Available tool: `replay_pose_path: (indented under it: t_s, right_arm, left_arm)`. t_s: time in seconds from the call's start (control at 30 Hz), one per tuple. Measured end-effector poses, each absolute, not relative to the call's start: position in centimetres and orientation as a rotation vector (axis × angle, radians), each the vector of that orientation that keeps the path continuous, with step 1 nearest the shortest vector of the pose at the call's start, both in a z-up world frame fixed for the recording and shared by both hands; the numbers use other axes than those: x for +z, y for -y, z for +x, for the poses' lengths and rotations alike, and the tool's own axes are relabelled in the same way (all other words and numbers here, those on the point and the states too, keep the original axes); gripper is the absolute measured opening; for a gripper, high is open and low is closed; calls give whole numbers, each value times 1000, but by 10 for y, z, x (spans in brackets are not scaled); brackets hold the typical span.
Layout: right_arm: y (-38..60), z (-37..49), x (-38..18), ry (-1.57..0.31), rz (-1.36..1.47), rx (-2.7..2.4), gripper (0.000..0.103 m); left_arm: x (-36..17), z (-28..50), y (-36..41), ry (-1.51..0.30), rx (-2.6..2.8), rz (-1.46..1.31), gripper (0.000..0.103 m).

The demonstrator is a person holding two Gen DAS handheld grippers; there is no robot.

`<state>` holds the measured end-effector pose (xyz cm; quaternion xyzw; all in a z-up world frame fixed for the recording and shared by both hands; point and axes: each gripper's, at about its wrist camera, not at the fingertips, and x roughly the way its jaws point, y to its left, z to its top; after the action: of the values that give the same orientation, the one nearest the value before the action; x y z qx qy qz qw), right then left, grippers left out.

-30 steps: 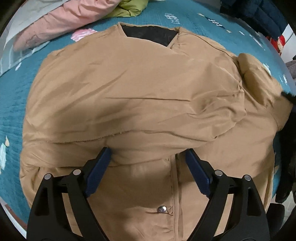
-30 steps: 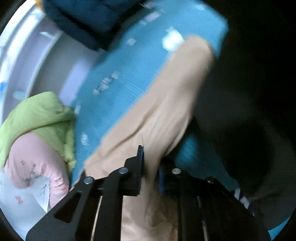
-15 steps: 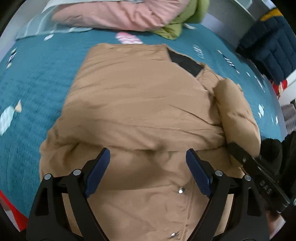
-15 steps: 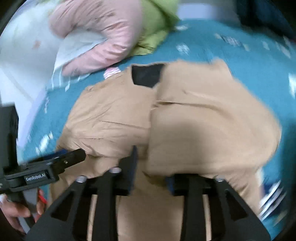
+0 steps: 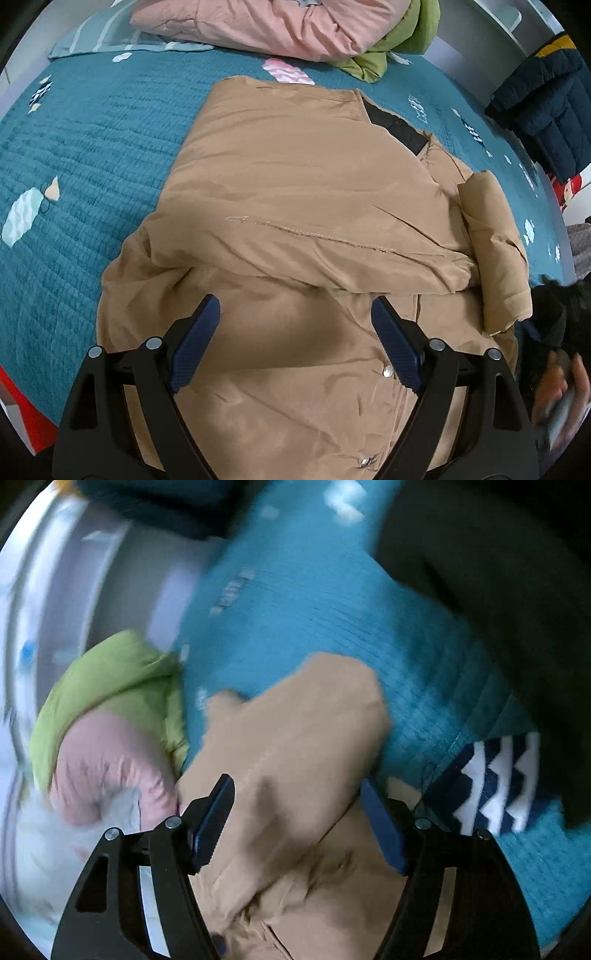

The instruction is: Fold large clothes

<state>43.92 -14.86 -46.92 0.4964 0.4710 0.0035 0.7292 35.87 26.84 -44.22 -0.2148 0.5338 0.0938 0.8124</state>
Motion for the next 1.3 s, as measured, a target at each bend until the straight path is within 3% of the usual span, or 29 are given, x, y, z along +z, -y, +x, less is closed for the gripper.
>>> replay_pose_path:
  t_s: [0.07, 0.1, 0.13, 0.2, 0.27, 0.37, 0.53, 0.67, 0.8, 0.97, 1.13, 1.3]
  right_arm:
    - [157, 451, -492, -1051, 1165, -44, 67]
    - [158, 452, -494, -1027, 1177, -48, 58]
    - [159, 456, -496, -982, 1207, -22, 39]
    - [158, 462, -487, -947, 1194, -1, 14]
    - [145, 466, -456, -883, 1088, 66, 11]
    - [96, 471, -390, -774, 860, 203, 11]
    - [-38, 468, -332, -722, 592, 502, 11]
    - [-148, 452, -352, -834, 414, 659, 11]
    - [-230, 436, -402, -1036, 197, 721, 21]
    - [-228, 414, -418, -1149, 226, 800, 55]
    - [-176, 402, -375, -1035, 313, 778, 59]
    - [-90, 424, -383, -1026, 394, 548, 60]
  left_arm:
    - [-442, 355, -271, -1140, 204, -462, 85]
    - [-441, 353, -273, -1138, 206, -462, 85]
    - [-440, 351, -276, -1134, 209, -460, 85]
    - [-438, 348, -281, -1131, 218, -459, 85]
    - [-436, 343, -289, -1120, 232, -473, 85]
    - [-432, 336, -302, -1096, 259, -499, 85]
    - [-426, 324, -322, -1069, 307, -530, 85]
    - [-425, 311, -337, -1060, 335, -547, 85]
    - [-425, 295, -354, -1062, 368, -558, 85]
    - [-426, 282, -367, -1054, 388, -599, 85]
    - [-419, 296, -362, -1029, 341, -628, 85]
    - [-410, 338, -337, -1010, 202, -644, 86]
